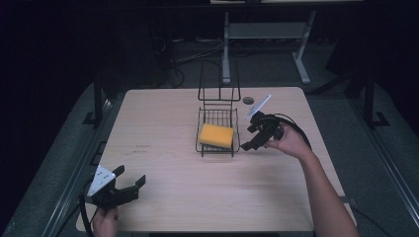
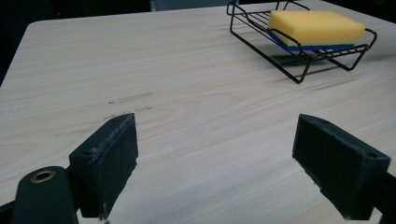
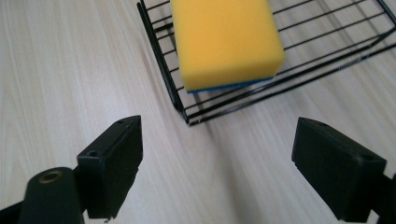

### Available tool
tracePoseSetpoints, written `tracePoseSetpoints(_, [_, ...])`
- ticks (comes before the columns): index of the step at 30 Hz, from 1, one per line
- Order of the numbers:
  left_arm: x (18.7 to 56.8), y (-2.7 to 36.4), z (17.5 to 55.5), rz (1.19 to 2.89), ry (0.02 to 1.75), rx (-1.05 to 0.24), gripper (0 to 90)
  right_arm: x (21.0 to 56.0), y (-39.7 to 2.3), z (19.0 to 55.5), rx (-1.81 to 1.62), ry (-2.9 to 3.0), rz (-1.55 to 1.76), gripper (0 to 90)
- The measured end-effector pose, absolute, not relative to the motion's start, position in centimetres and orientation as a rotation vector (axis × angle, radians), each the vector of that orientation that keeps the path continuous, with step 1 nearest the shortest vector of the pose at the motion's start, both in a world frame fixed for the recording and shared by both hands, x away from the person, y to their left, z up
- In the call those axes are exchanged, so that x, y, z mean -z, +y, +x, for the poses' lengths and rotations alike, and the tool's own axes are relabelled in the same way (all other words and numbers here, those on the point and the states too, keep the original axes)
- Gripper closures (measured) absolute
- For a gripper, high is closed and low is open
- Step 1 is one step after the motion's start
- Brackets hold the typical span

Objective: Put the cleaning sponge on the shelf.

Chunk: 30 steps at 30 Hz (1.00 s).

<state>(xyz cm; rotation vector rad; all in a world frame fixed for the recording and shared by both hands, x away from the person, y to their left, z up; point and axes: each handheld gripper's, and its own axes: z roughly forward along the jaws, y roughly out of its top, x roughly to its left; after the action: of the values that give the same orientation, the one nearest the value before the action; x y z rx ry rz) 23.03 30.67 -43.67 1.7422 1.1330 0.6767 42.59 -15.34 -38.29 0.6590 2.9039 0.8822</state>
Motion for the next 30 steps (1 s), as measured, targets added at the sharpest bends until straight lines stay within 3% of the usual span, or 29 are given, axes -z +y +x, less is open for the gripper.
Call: tracePoseSetpoints(30, [43.5,30.5,22.6,1.755,1.123,-0.692,13.4,40.7,-19.3,37.6,-0.862,2.89,0.731,16.0])
